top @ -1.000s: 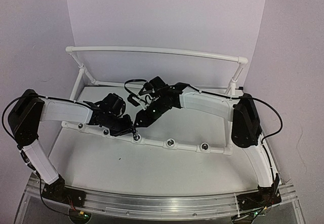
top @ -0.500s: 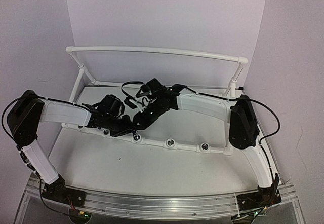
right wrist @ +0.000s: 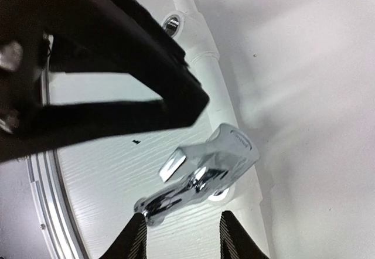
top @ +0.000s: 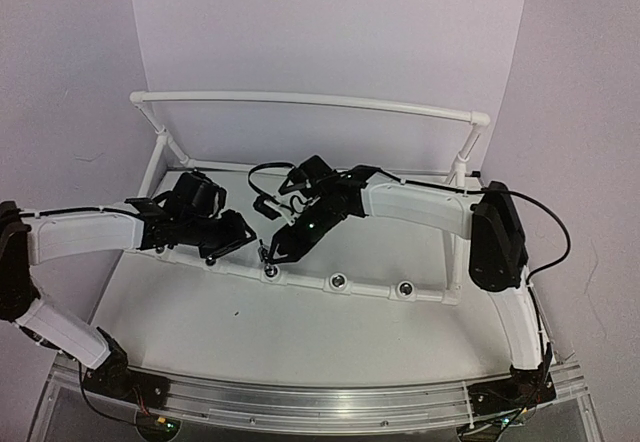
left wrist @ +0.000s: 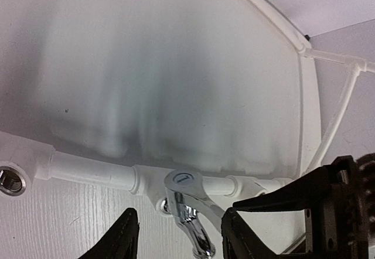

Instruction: Install the water faucets

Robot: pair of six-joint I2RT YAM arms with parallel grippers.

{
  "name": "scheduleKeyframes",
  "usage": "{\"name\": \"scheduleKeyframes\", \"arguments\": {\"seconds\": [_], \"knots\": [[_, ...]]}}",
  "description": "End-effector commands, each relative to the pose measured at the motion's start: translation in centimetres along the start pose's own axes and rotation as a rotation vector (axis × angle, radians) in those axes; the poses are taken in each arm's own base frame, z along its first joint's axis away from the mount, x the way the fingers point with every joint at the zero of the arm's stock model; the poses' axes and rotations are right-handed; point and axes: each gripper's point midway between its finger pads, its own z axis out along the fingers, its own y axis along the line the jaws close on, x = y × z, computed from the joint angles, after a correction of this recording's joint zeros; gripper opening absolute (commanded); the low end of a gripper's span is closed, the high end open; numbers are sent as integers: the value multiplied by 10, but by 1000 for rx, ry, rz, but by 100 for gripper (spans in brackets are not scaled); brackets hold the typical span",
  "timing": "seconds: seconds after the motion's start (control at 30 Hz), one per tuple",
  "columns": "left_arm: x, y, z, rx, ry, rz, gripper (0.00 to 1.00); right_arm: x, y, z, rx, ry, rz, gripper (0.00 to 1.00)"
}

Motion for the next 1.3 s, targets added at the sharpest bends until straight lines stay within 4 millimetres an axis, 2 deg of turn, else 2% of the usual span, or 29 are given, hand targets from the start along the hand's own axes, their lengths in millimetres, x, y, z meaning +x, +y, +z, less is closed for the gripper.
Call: {"name": "scheduleKeyframes", "arguments": {"seconds": [0.0,0.07,0.13,0.2,0.33,0.43,0.53,0.7,0.87,0.93,1.07,1.27], "knots": [[-3,-12,-32,33,-44,-9,55,-19,31,-60,-32,-75,-120,48],[2,-18,-38,39,-38,-1,61,-13,34,-68,-36,-67,-138,53],[6,-25,-40,41,-36,-1,71,-8,34,-75,-39,-63,-132,56],[6,-29,-40,5,-40,-19,78,0,27,-78,-37,-49,-104,57],[10,-26,-32,-155,-20,-72,79,22,-6,-89,6,-20,-37,58],[14,-34,-19,-190,-9,-87,79,42,-30,-97,60,6,1,58],[13,-35,-6,-217,-15,-135,77,63,-50,-102,113,40,34,58],[4,-30,9,-303,-50,-197,64,111,-81,-107,227,139,63,57],[4,-25,20,-335,-43,-205,59,147,-88,-109,279,220,52,57],[4,-23,22,-331,-44,-213,54,157,-89,-107,279,240,49,57],[3,-23,20,-297,-53,-223,30,174,-88,-100,260,279,55,56],[3,-24,18,-285,-54,-214,4,189,-88,-93,242,313,60,55]]}}
